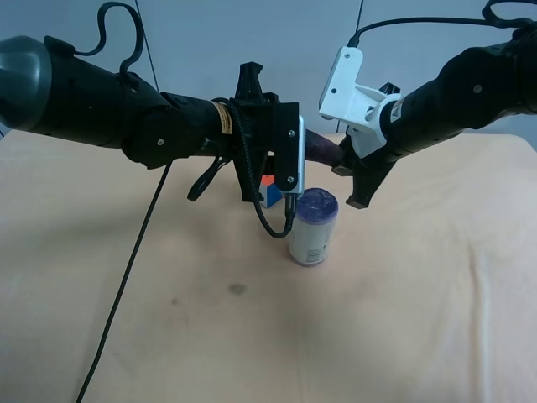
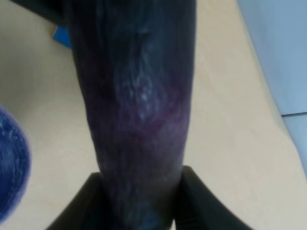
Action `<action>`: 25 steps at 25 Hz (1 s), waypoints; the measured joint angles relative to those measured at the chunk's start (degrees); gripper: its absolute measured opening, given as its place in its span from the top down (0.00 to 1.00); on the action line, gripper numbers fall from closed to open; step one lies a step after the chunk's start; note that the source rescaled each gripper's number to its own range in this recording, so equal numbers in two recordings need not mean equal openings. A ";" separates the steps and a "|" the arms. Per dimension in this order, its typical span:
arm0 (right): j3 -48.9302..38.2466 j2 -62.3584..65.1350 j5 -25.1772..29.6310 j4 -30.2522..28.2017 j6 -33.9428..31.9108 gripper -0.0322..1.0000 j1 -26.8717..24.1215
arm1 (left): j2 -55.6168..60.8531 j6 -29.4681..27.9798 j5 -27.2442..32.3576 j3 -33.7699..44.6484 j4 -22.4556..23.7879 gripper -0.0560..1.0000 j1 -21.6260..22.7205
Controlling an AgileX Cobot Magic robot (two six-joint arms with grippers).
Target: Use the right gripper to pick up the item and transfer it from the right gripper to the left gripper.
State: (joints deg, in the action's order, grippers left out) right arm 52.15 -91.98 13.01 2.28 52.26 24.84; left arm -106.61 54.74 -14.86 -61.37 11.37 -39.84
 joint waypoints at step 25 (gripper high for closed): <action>0.00 0.00 -0.51 2.58 -6.36 0.22 0.00 | 0.00 -0.69 0.30 0.00 -4.33 0.94 -0.06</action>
State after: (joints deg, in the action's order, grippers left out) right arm 52.15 -91.98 12.50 4.86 45.90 24.84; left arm -106.61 54.05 -14.56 -61.37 7.05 -39.91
